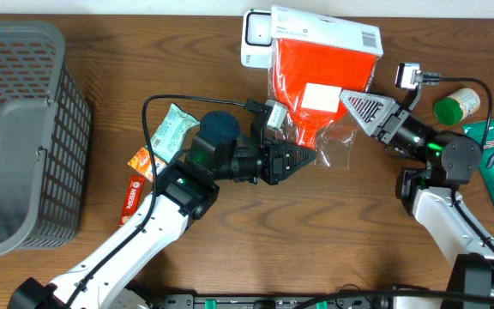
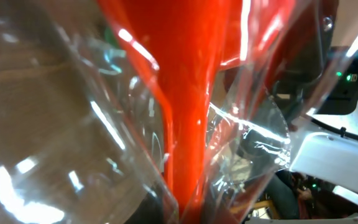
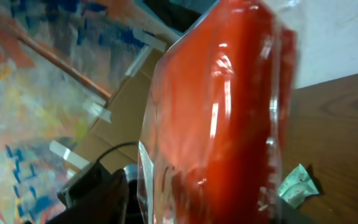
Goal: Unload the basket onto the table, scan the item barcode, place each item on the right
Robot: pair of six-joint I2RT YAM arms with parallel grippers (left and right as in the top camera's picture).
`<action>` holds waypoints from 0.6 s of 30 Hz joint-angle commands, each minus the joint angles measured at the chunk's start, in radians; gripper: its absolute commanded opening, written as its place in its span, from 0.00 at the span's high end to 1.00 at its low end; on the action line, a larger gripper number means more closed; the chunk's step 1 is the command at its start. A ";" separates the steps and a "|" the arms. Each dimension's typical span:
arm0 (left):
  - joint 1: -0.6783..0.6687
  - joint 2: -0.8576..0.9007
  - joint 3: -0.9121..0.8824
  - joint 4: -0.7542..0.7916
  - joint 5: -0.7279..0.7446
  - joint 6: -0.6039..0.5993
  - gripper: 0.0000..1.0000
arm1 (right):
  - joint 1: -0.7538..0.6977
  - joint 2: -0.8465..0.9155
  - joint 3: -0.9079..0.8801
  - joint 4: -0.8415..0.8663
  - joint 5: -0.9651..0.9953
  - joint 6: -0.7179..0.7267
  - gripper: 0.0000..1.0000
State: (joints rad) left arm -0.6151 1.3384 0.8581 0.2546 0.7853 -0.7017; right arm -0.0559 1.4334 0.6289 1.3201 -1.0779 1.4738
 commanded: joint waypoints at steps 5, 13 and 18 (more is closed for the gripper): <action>0.007 0.016 -0.039 -0.033 -0.121 -0.087 0.93 | 0.036 -0.015 0.013 0.031 0.060 0.018 0.68; 0.007 0.016 -0.039 -0.034 -0.125 -0.089 0.91 | 0.041 -0.015 0.013 0.031 0.056 0.014 0.99; 0.007 0.016 -0.039 -0.034 -0.124 -0.089 0.83 | 0.038 -0.015 0.013 0.031 0.055 0.014 0.99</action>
State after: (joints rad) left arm -0.6170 1.3258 0.8513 0.2520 0.7696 -0.7631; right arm -0.0330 1.4338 0.6262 1.3285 -1.0252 1.5127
